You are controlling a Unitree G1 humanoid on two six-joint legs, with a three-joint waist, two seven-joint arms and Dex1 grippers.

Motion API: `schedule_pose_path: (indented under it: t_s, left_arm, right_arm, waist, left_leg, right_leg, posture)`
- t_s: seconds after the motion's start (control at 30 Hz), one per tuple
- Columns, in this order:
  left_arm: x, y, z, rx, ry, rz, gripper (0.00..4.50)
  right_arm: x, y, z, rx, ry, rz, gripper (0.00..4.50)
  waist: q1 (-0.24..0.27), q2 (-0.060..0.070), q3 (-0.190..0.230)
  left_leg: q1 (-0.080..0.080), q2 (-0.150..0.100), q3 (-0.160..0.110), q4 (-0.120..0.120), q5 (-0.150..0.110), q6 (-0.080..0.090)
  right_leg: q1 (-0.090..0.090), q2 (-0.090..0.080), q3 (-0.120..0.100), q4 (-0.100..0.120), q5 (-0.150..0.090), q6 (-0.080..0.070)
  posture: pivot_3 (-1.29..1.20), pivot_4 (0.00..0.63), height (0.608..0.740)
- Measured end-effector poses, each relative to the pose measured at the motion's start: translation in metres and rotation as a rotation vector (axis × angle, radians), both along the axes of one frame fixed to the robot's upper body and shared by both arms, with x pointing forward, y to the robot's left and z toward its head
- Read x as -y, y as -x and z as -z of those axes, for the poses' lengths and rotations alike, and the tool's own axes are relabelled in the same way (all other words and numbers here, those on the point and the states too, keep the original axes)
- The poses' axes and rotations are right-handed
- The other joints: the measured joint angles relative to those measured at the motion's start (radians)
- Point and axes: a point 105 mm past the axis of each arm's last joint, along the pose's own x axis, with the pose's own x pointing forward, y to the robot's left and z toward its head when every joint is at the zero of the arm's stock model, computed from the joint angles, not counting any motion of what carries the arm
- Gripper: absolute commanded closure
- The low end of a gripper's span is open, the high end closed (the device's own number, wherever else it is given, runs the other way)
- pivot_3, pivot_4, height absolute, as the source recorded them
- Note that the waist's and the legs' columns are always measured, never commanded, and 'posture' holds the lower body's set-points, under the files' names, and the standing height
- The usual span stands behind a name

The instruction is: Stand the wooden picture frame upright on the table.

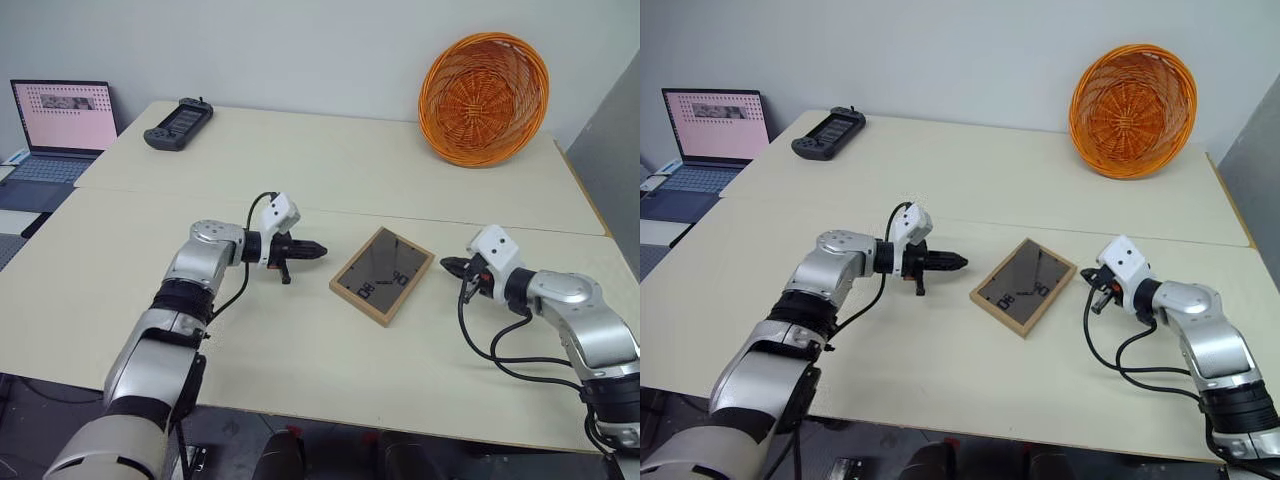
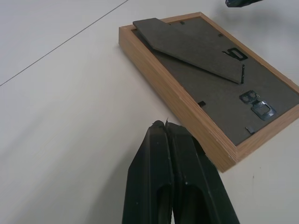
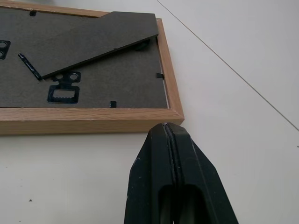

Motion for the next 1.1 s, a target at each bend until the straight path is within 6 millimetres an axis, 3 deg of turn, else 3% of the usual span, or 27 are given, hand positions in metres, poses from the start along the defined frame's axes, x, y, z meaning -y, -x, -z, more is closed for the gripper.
schedule_pose_path:
  t_s: [0.27,0.6,0.9,1.1]
  left_arm:
    - [0.016,0.006,0.012,-0.027,-0.008,0.078,4.48]
    - [0.030,0.009,0.012,-0.036,0.002,0.122,4.48]
    - [0.028,0.009,0.012,-0.041,0.001,0.115,4.48]
    - [0.004,-0.003,0.000,-0.017,0.005,0.017,4.48]
  right_arm:
    - [-0.020,-0.001,0.016,-0.013,-0.040,0.016,4.50]
    - [-0.022,-0.015,0.031,-0.033,-0.042,0.060,4.50]
    - [-0.025,-0.022,0.030,-0.020,-0.050,0.062,4.50]
    - [-0.025,-0.023,0.027,-0.010,-0.049,0.054,4.50]
  waist:
    - [-0.004,0.000,0.000]
    - [-0.007,0.000,0.000]
    - [-0.009,0.000,0.000]
    - [-0.009,0.000,0.000]
  left_leg:
    - [0.000,0.000,0.000,0.001,0.000,0.000]
    - [0.000,0.000,-0.001,0.002,0.000,0.000]
    - [0.000,-0.001,-0.001,0.003,0.000,0.000]
    - [0.000,-0.001,-0.001,0.003,0.000,0.000]
  right_leg:
    - [0.000,0.000,0.000,0.002,0.000,0.000]
    - [-0.001,0.000,0.000,0.005,0.000,0.000]
    - [-0.002,0.000,0.000,0.008,0.000,0.000]
    - [-0.004,0.000,0.000,0.012,0.000,0.000]
  posture:
    - [0.00,0.150,0.740]
    - [0.00,0.150,0.740]
    - [0.00,0.150,0.740]
    - [0.00,0.150,0.740]
